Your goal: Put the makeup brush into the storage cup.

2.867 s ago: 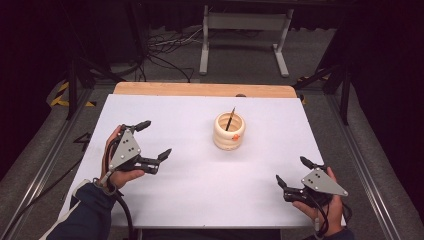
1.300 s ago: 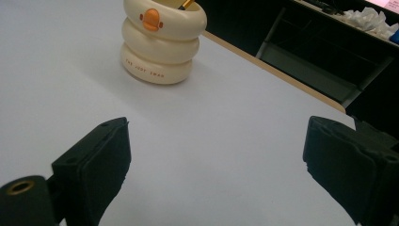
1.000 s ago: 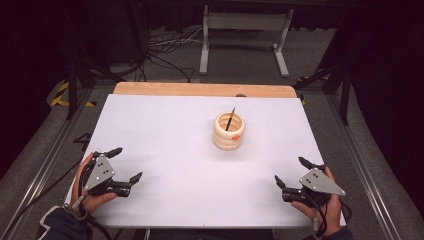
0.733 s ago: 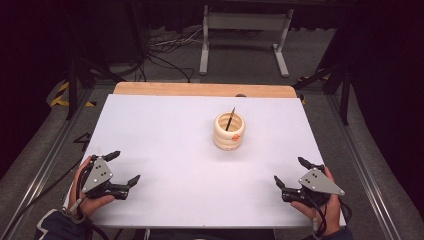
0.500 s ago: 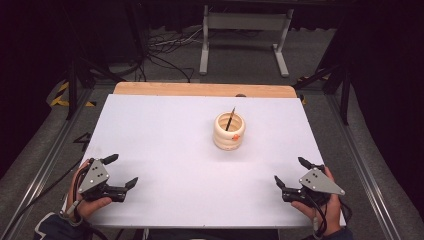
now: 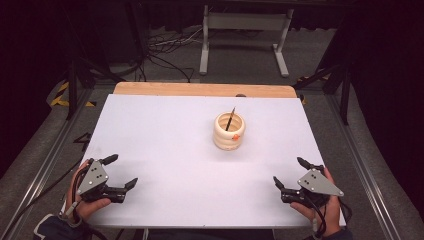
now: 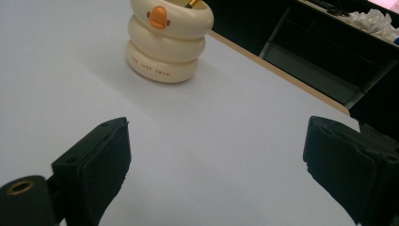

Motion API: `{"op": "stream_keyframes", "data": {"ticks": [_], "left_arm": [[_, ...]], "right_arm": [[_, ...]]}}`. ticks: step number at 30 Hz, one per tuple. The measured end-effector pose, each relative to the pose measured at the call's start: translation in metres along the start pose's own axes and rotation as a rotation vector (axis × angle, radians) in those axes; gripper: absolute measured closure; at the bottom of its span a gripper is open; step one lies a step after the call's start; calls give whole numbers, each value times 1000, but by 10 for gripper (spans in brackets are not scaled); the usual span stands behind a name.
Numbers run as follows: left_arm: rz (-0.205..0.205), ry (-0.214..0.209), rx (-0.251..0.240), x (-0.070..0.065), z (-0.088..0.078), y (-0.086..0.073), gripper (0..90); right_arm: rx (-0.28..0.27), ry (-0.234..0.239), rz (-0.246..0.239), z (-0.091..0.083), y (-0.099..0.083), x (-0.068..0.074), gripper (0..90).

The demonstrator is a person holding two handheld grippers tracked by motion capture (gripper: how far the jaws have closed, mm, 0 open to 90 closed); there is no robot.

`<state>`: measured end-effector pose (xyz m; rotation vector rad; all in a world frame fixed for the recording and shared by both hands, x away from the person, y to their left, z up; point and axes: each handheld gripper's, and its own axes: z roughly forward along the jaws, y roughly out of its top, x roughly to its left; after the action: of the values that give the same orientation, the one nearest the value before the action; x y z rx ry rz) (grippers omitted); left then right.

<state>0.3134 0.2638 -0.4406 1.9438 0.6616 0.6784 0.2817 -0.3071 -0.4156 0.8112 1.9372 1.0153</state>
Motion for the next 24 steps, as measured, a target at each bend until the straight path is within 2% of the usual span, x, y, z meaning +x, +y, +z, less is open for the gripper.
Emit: {"op": "stream_keyframes", "data": {"ticks": [24], "left_arm": [[2, -7, 3, 0, 4, 2, 55]], "right_arm": [[0, 5, 10, 2, -1, -2, 86]]}}
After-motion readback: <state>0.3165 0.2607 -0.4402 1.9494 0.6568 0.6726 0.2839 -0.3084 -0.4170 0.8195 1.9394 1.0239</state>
